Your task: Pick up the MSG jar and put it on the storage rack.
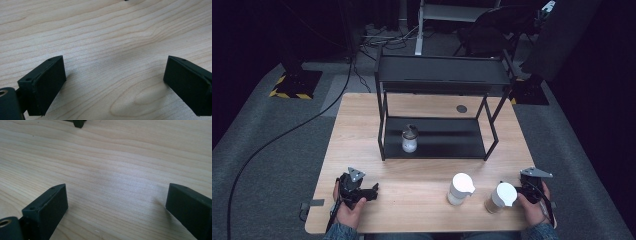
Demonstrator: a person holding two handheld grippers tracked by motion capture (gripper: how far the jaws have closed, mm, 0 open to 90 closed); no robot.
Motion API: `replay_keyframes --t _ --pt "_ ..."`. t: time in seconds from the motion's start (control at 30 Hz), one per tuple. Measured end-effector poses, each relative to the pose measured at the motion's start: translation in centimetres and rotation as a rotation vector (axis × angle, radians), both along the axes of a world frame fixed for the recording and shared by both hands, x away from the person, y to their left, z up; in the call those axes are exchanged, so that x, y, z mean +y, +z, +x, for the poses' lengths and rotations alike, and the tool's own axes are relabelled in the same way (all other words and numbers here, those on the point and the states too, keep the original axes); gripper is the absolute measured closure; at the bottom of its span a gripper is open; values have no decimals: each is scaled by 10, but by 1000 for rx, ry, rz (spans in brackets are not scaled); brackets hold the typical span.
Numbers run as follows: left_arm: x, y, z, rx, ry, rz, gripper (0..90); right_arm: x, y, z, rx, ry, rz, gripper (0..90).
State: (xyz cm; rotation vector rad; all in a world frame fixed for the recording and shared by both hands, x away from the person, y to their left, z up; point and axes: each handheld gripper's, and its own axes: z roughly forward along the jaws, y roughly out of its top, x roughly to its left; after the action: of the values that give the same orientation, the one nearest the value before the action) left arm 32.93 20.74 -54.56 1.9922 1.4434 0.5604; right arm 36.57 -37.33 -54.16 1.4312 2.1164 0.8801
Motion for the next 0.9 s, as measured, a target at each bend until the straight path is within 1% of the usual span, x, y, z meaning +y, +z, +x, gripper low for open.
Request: replay_keyframes --t 0.33,0.57,0.9 --pt "0 0 0 1 0 1 34 2 27 -6 -60 11 42 40" --pt "0 0 0 2 -1 3 34 3 44 -11 -94 14 57 45" --pt "0 0 0 1 0 1 34 2 67 -17 -127 7 71 60"
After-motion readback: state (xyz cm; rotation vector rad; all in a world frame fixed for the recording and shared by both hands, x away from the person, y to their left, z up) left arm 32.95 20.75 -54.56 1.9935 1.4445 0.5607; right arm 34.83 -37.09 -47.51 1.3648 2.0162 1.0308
